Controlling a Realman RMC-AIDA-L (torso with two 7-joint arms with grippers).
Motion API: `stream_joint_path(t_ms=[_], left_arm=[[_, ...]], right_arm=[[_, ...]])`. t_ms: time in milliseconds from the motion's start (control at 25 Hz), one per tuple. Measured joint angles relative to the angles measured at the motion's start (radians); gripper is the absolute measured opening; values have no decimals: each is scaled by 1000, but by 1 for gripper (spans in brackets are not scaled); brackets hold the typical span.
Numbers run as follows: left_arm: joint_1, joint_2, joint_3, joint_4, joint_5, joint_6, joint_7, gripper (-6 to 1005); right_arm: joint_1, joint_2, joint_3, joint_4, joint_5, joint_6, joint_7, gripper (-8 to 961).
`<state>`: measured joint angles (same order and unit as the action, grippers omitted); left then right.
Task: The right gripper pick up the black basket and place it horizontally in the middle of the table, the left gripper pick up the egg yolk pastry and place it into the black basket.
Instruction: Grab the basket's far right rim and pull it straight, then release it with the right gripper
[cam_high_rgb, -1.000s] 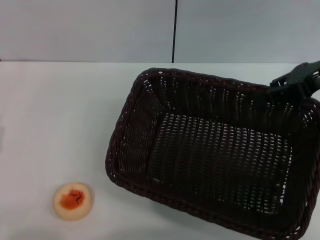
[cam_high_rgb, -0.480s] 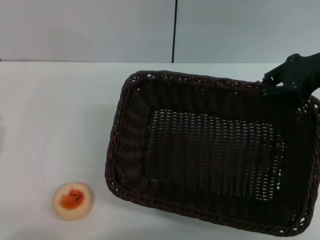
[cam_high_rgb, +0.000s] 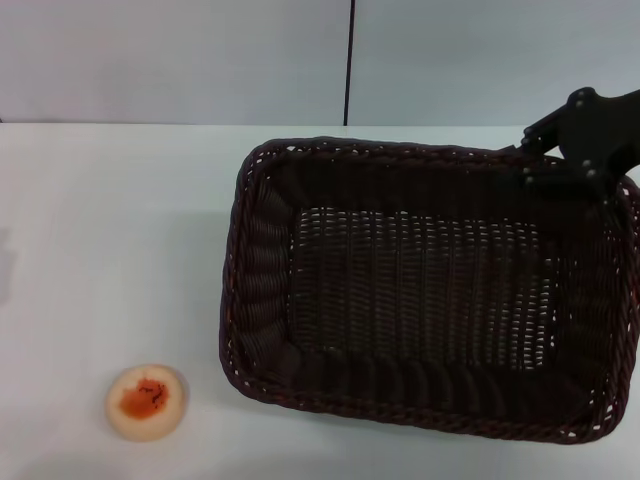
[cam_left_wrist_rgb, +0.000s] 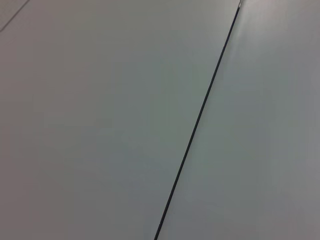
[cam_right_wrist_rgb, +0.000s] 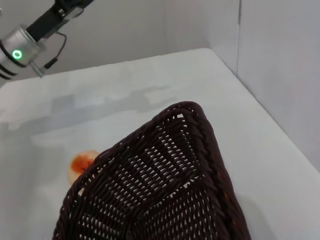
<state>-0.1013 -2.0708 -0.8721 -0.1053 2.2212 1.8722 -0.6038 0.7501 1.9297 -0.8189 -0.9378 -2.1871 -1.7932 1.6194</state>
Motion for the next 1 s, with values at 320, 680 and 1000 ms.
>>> stream_joint_path(t_ms=[320,680,1000], left_arm=[[-7,-1,29,-2,0,-12,-1,681],[-5,-2,54,-2,0,-12,-1,680],[10,-2,97,-1,0,-32,-1,680]], right_arm=[[11,13,0,3,7,32,-51,192],[23,40,0,-8,15,64,-130,189],[55,68,-6,-22,54,159,-184,190]])
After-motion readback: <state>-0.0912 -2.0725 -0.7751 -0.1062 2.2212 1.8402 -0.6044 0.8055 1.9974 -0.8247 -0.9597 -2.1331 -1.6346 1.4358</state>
